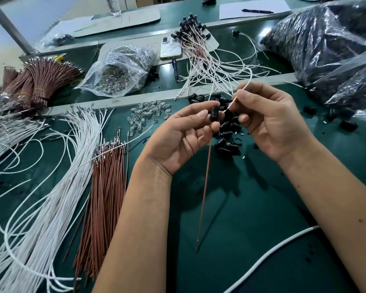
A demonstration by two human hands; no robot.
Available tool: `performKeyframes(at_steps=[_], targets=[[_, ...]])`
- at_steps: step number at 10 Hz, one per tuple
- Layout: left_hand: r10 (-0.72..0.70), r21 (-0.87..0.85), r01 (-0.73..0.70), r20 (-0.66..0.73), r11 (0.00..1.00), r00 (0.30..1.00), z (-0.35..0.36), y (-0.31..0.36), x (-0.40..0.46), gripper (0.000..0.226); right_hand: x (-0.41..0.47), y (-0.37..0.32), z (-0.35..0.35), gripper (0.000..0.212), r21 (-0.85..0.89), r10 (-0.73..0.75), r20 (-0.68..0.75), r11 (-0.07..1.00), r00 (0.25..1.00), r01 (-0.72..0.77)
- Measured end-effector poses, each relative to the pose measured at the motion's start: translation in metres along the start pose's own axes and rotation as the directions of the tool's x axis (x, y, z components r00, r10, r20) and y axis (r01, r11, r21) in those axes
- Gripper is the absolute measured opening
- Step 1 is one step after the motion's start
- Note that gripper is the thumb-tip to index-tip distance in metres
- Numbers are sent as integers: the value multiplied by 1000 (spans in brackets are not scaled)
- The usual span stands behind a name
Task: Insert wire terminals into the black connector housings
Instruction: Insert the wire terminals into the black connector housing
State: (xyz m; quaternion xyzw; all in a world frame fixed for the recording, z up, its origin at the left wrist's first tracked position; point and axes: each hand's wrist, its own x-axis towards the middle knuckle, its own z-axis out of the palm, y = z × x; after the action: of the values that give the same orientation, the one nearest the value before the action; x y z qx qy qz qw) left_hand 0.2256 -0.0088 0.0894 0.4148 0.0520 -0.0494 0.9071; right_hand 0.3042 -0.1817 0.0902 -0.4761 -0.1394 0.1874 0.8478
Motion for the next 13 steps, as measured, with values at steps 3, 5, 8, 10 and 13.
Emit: performKeyframes(at_steps=[3,5,8,10,13], targets=[[-3,39,4,-39,999,999,3,0,-2,21,-1,-2,1,8,20,34,-13,999,999,-34],[9,145,0,-63,989,998,2,-3,-2,17,-2,-2,2,9,22,35,-3,999,999,-35],[14,170,-5,-47,986,999,2,-3,-2,18,-2,-2,2,7,8,41,14,999,999,-41],[7,169,4,-64,986,998,3,-3,-1,18,-2,-2,3,8,-19,34,19,999,999,-34],[7,170,9,-93,985,996,0,-4,0,18,-3,3,5,17,-163,-2,14,987,1000,4]])
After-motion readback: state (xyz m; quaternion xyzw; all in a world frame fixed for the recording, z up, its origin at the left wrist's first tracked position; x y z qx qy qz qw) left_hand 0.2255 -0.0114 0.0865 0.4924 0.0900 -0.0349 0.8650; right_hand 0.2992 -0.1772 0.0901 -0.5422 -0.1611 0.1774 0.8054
